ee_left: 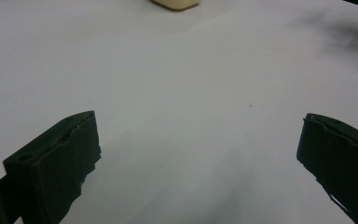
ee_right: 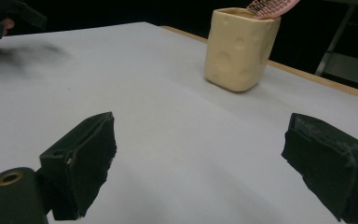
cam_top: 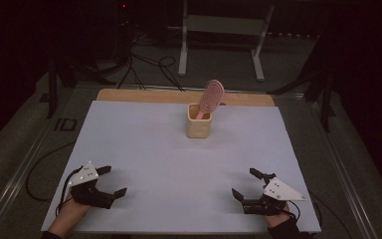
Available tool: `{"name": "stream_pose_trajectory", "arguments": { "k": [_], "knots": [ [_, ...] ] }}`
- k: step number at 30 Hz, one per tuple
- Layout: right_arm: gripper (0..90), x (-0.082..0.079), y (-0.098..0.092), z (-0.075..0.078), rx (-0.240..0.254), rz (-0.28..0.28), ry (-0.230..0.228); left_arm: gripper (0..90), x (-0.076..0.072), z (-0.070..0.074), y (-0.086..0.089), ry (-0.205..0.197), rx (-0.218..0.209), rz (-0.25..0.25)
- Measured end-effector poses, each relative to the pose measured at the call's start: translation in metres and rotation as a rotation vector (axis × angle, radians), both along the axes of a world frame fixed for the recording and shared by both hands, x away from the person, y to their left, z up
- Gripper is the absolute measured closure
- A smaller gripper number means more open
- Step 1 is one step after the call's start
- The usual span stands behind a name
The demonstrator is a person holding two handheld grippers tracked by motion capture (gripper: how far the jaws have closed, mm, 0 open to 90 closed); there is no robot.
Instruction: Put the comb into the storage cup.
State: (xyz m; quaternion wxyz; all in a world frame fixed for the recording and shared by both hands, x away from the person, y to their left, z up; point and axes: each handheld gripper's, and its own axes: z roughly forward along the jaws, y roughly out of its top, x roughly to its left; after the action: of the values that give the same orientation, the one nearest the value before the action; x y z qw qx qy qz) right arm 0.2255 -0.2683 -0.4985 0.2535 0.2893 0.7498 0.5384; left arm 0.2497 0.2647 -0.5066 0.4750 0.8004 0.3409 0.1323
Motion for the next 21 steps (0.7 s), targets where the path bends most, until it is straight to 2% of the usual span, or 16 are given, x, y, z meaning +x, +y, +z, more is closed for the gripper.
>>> {"name": "stream_pose_trajectory", "arguments": {
  "k": [3, 7, 10, 13, 21],
  "knots": [
    [8.8, 0.0, 0.0, 0.0, 0.0, 0.001, 0.001, 0.0, -0.003, -0.003, 0.003, 0.004, 0.0, 0.016],
    [8.8, 0.0, 0.0, 0.0, -0.003, 0.0, 0.0, 0.0, -0.009, -0.01, 0.01, 0.022, -0.002, 0.065],
    [8.8, 0.0, 0.0, 0.0, -0.002, -0.001, 0.001, 0.0, -0.011, -0.011, 0.012, 0.014, 0.008, 0.086],
    [8.8, 0.0, 0.001, 0.0, -0.005, 0.002, 0.0, 0.0, -0.011, -0.011, 0.013, 0.01, 0.0, 0.083],
    [8.8, 0.0, 0.0, 0.0, -0.008, 0.01, -0.003, 0.0, -0.011, -0.014, 0.015, -0.003, 0.031, 0.107]
  ]
}}
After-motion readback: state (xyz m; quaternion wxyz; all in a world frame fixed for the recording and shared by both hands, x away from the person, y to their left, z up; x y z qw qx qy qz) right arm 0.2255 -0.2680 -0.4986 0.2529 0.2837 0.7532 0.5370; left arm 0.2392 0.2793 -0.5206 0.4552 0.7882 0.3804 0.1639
